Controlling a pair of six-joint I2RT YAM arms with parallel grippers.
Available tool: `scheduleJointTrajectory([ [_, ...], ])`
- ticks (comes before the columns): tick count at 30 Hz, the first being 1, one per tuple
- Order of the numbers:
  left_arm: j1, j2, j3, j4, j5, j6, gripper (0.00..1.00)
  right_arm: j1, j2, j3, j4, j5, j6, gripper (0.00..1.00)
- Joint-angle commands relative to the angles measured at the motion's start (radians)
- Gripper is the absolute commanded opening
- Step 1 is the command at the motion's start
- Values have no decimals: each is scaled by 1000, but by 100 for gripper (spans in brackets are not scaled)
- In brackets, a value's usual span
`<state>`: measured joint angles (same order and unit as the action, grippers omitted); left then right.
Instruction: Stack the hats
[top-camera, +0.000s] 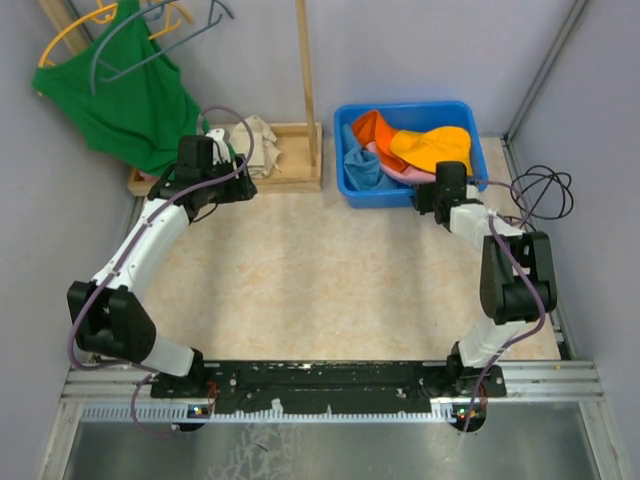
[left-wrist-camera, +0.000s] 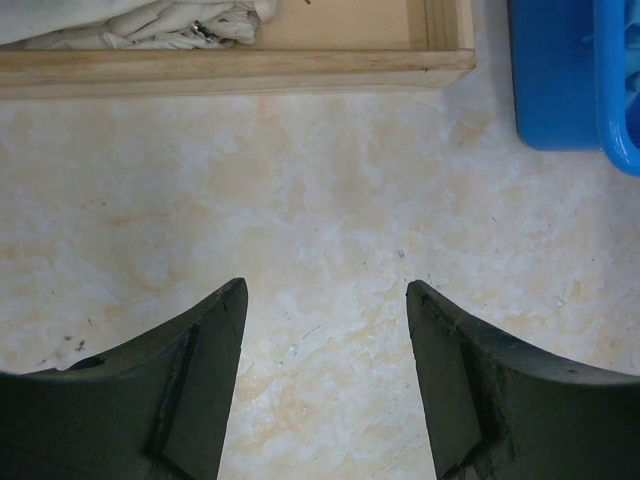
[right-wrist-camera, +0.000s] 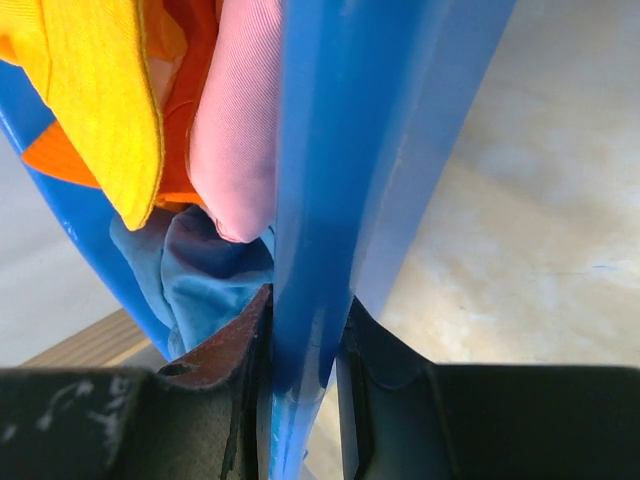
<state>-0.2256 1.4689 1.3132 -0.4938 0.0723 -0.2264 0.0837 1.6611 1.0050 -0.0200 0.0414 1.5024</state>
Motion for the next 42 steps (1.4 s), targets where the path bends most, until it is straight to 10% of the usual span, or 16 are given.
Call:
scheduleJointTrajectory([
  [1, 11, 21, 59, 21, -12, 8, 71, 60, 53, 139, 86, -72, -19, 0],
  [16, 13, 70, 93, 29, 13, -18, 70, 90, 149, 186, 263, -5, 161, 1],
  [27, 13, 71, 128, 28, 14, 0, 70, 87, 76, 256, 237, -22, 111, 47],
  [42, 12, 84, 145, 73, 91, -20, 70, 70, -170, 193, -15, -50, -94, 50],
])
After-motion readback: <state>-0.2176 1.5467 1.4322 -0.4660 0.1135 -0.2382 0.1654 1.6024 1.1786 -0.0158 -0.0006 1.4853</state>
